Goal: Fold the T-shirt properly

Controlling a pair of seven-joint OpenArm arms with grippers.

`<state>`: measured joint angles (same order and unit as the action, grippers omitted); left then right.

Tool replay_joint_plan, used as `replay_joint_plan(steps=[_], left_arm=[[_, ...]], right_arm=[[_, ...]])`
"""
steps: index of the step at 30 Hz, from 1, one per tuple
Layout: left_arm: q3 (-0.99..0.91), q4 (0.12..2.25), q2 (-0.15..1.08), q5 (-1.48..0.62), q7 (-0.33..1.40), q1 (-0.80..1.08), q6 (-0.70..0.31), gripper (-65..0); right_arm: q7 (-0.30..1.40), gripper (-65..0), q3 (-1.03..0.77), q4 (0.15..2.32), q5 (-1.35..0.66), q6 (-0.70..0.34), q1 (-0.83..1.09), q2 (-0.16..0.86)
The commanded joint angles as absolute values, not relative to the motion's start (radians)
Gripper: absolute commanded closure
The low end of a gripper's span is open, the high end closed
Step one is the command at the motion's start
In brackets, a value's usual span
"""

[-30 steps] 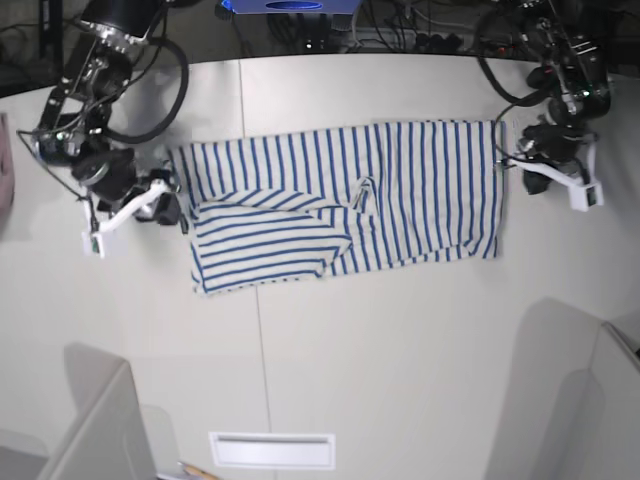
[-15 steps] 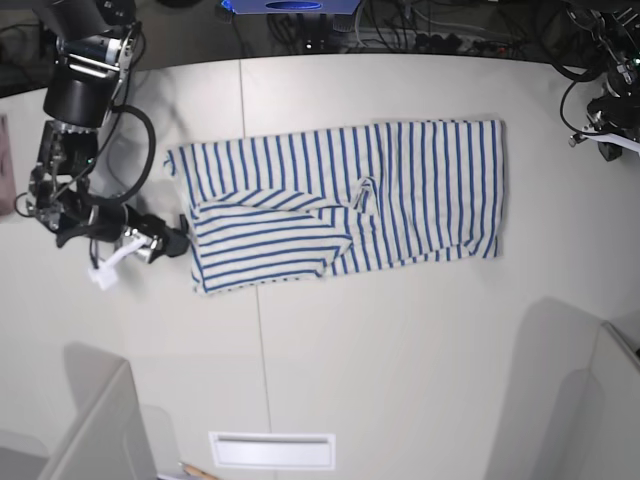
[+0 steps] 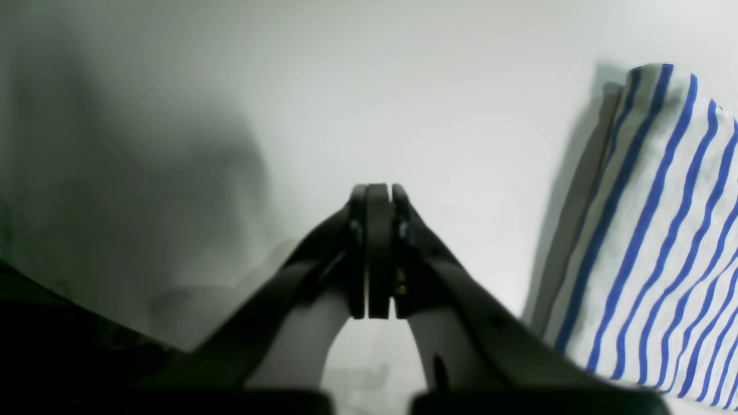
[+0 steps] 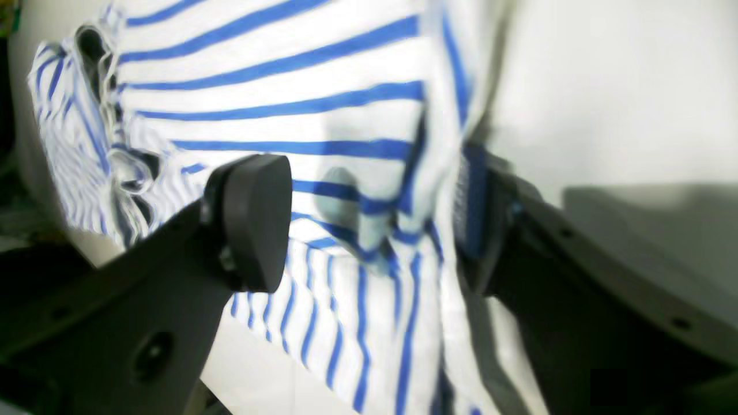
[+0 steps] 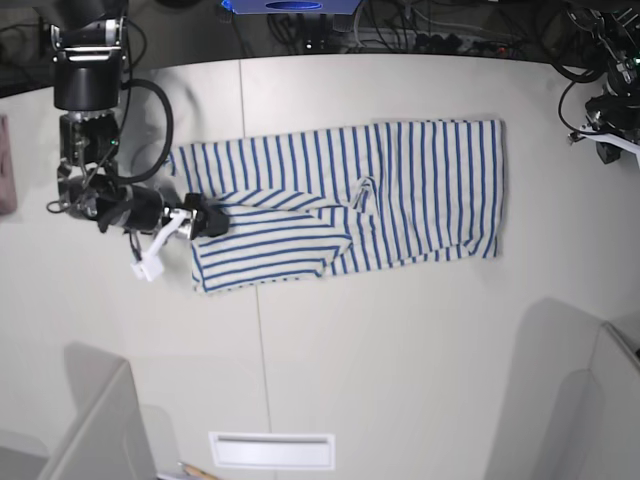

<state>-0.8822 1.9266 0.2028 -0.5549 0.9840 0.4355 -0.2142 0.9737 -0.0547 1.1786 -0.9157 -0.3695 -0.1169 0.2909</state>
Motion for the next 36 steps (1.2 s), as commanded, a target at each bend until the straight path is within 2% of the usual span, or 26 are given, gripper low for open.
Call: replay_joint_plan(steps=[1,9,10,13,18,23,28,31,36], left_arm=[[-0.886,1.934,0.217,-0.561,0.964,0.437,-0.219,0.0],[-0.880,1.824,0.219,-0.561,0.963,0.403,-0.220,0.0],[-0.880,1.802,0.219,-0.561,0.963,0.394,-0.220,0.0],[-0.852,1.770,0.222,-0.561,0.963,0.372,-0.220,0.0],[-0.736,1.762,0.232,-0.493,0.961,0.341,-0.220,0.0],[-0.579,1.728,0.231,-0.328,0.961,0.274,-0.222,0.0],[-0.444,1.710,0.226,-0.309,0.963,0.240,-0.222,0.0],[-0.348,1.713,0.223,-0.309,0.963,0.239,-0.217,0.0],[-0.237,1.716,0.219,-0.309,0.963,0.236,-0.216,0.0]], right_arm=[[1.040,-41.3,-0.047,1.167,-0.848,-0.355,-0.091,0.298],[1.046,-40.7,-0.039,1.167,-0.845,-0.358,-0.111,0.272],[1.046,-38.4,-0.039,1.167,-0.845,-0.357,-0.111,0.271],[1.041,-26.4,-0.039,1.165,-0.845,-0.357,-0.113,0.268],[1.024,0.0,-0.048,1.141,-0.843,-0.354,-0.142,0.265],[0.981,0.0,-0.047,1.144,-0.843,-0.351,-0.157,0.275],[0.981,0.0,-0.038,1.148,-0.842,-0.348,-0.186,0.298],[0.983,0.0,-0.036,1.170,-0.842,-0.278,-0.196,0.300],[1.006,0.0,-0.036,1.323,-0.842,-0.173,-0.179,0.295]])
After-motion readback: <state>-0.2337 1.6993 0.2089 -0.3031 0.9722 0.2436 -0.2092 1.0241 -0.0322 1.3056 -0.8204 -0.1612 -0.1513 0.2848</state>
